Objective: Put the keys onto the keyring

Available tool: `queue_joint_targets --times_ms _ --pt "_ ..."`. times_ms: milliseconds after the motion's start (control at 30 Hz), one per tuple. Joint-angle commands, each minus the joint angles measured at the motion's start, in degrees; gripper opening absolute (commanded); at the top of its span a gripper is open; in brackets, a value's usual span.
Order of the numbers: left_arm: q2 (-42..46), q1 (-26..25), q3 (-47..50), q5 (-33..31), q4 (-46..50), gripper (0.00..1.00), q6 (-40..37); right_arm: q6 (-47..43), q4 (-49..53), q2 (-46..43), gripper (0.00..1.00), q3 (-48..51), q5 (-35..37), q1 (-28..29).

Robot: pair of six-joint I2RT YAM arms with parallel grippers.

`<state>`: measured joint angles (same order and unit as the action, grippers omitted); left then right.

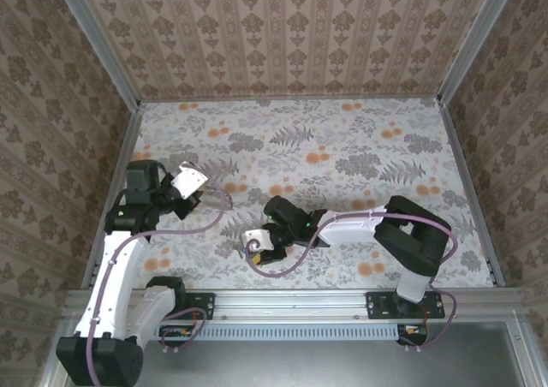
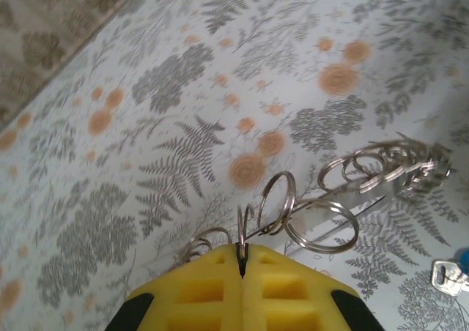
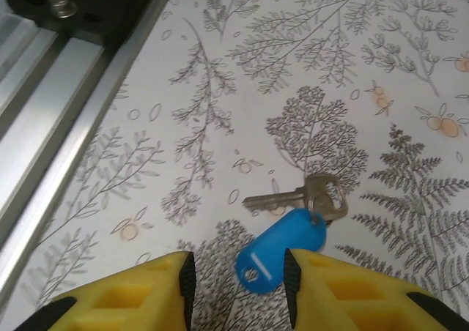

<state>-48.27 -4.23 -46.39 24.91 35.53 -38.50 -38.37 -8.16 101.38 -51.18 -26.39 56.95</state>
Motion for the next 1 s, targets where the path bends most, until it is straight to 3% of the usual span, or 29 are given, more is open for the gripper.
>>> queue_joint_targets --times_ms 0,300,467,967 --pt "0.44 2.85 1.46 -0.41 -2.92 0.0 7.31 1.28 -3.88 2.51 0.41 -2.01 4.96 0.54" --pt "1.64 5.03 2.13 -1.77 -3.56 0.0 7.91 0.02 -3.42 8.21 0.37 -5.85 11.17 3.43" --pt "2.21 5.16 2.15 -1.89 -3.27 0.0 7.79 1.75 -4.51 9.88 0.28 -7.45 12.88 3.7" --pt "4.79 5.14 3.82 -1.76 -3.9 0.0 8.8 2.2 -1.35 11.68 0.22 -9.58 18.03 3.78"
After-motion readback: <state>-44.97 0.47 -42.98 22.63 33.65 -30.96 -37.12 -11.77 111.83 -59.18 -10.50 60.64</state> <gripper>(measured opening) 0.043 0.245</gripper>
